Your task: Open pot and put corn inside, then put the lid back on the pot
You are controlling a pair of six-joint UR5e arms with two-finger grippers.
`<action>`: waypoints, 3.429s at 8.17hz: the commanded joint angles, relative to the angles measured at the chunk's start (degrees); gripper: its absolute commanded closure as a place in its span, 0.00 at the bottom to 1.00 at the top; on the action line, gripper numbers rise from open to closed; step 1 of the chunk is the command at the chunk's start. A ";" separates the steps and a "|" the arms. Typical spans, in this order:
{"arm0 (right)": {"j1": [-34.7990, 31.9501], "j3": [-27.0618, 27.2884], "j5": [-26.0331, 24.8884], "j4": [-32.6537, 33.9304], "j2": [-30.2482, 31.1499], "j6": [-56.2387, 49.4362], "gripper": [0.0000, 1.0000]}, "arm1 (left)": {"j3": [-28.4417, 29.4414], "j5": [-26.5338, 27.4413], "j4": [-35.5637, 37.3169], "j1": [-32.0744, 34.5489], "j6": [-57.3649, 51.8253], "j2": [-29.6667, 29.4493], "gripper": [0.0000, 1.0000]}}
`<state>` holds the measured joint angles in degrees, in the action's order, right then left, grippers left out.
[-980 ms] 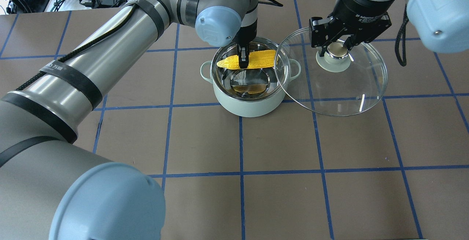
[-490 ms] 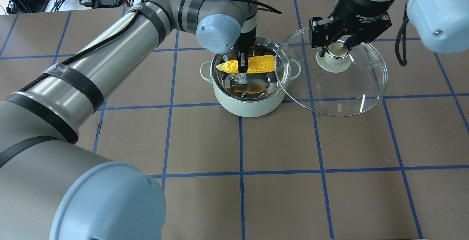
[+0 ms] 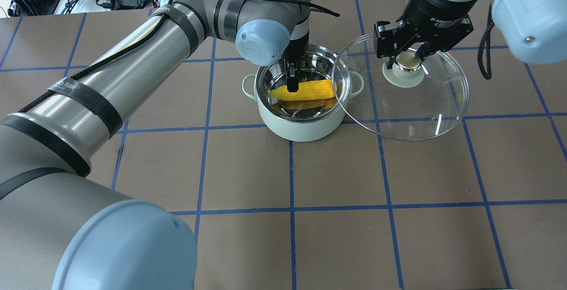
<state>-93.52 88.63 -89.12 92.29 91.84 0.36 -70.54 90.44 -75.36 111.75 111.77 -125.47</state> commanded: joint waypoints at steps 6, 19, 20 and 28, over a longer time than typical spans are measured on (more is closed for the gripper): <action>0.09 -0.03 0.00 0.78 -0.09 0.08 0.82 | -4.15 -2.54 -2.14 -5.72 -22.15 9.44 0.00; -15.29 -11.90 -5.18 18.19 -26.80 23.64 0.97 | -13.48 -0.10 -10.94 -22.98 -103.99 28.97 0.00; -15.29 -11.64 -5.19 18.28 -27.24 24.15 0.97 | -13.40 0.18 -10.60 -22.90 -105.34 29.06 0.00; -15.29 -9.18 -5.27 20.83 -27.86 23.89 0.97 | -13.75 0.18 -10.77 -22.54 -107.91 30.91 0.00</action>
<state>-108.81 78.62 -94.39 112.55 63.88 24.05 -84.31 90.59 -86.15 89.19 4.28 -94.58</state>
